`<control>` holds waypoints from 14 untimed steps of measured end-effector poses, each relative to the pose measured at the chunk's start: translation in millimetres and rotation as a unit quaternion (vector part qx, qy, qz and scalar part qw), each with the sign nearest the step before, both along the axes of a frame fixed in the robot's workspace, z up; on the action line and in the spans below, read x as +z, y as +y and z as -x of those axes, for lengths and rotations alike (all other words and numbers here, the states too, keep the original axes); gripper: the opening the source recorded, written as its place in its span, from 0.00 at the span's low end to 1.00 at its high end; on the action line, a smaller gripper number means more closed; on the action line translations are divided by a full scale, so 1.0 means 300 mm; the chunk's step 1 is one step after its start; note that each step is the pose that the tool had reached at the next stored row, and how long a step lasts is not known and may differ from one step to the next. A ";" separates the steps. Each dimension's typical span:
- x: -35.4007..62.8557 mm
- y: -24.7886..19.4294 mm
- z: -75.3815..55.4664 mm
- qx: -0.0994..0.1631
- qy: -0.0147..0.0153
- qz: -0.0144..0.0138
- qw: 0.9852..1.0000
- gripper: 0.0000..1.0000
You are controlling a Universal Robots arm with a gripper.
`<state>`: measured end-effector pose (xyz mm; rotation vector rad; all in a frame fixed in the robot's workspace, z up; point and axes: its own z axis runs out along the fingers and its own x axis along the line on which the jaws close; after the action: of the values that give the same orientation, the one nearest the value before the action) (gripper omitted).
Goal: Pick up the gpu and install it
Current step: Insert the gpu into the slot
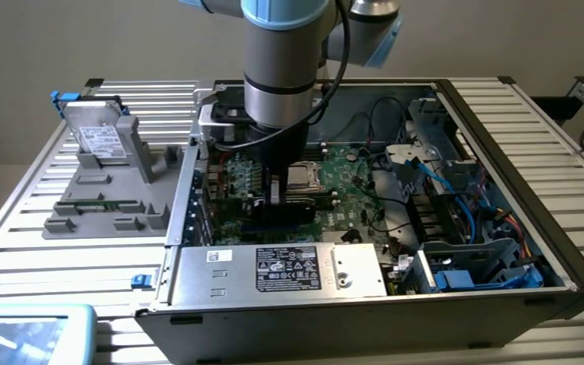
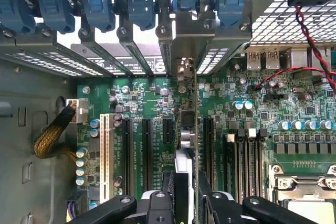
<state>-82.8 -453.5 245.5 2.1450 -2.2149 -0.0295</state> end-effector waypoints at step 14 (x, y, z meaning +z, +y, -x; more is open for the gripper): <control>-0.003 0.000 0.000 0.000 0.003 0.000 1.000 0.28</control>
<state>-82.9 -453.6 244.7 2.1422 -2.2112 -0.0370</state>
